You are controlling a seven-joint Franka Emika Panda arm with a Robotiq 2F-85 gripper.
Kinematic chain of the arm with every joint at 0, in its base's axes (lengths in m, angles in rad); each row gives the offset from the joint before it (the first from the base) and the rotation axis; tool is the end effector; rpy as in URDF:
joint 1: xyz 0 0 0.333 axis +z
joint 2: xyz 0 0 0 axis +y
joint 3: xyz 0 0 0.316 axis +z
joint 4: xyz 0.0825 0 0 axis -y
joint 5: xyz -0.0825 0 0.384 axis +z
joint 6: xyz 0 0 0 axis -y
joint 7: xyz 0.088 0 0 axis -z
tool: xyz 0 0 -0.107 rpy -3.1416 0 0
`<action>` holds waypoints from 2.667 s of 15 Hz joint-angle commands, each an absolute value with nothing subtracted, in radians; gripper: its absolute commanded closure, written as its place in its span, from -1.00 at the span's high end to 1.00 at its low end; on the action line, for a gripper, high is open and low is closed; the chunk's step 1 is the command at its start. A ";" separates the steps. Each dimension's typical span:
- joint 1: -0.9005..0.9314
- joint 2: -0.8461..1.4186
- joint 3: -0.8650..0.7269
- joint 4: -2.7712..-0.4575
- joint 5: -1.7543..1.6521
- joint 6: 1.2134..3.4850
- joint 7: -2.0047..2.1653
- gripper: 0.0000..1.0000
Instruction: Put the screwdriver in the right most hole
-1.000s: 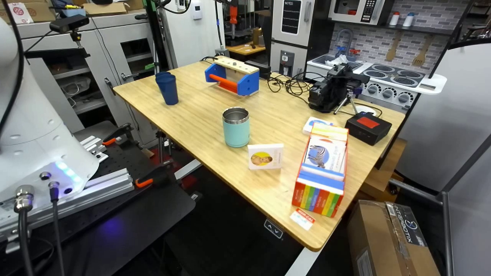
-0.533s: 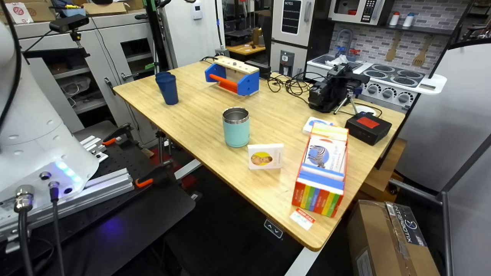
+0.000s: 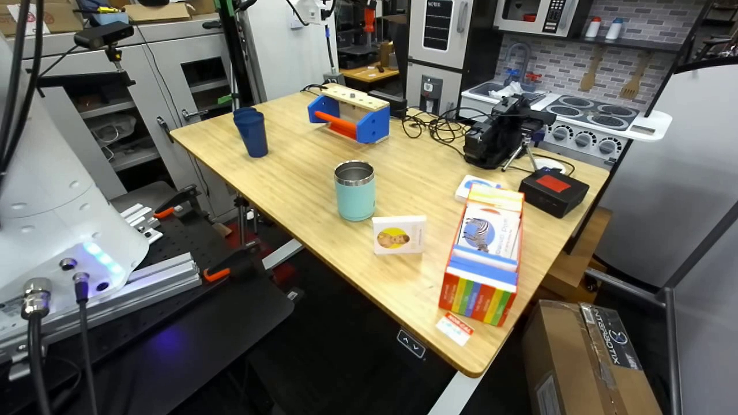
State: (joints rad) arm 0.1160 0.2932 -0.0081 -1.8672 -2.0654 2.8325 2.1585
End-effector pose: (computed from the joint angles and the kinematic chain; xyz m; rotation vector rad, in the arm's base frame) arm 0.6202 0.1129 0.3748 2.5248 -0.1715 1.6266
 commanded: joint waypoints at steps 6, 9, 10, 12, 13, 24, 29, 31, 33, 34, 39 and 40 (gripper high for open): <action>0.106 0.367 -0.016 -1.865 -1.817 2.948 2.042 -0.86; 0.118 0.368 -0.022 -1.905 -1.762 2.881 2.003 -0.86; 0.122 0.366 -0.024 -1.917 -1.745 2.851 1.987 -0.86; 0.128 0.368 -0.023 -1.928 -1.739 2.789 1.975 -0.86; 0.130 0.371 -0.021 -1.925 -1.750 2.769 1.981 -0.86; 0.130 0.405 -0.017 -1.890 -1.771 2.742 1.979 -0.43; 0.130 0.417 -0.017 -1.874 -1.771 2.742 1.959 -0.43; 0.130 0.417 -0.017 -1.874 -1.771 2.742 1.958 -0.43; 0.130 0.417 -0.017 -1.874 -1.771 2.742 1.958 -0.43; 0.130 0.417 -0.017 -1.874 -1.771 2.742 1.958 -0.43; 0.126 0.452 -0.015 -1.808 -1.801 2.753 1.994 -0.86; 0.127 0.460 -0.015 -1.794 -1.797 2.749 2.001 -0.86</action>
State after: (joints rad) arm 0.1299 0.4279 -0.0165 -1.8460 -1.7851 2.7432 1.9748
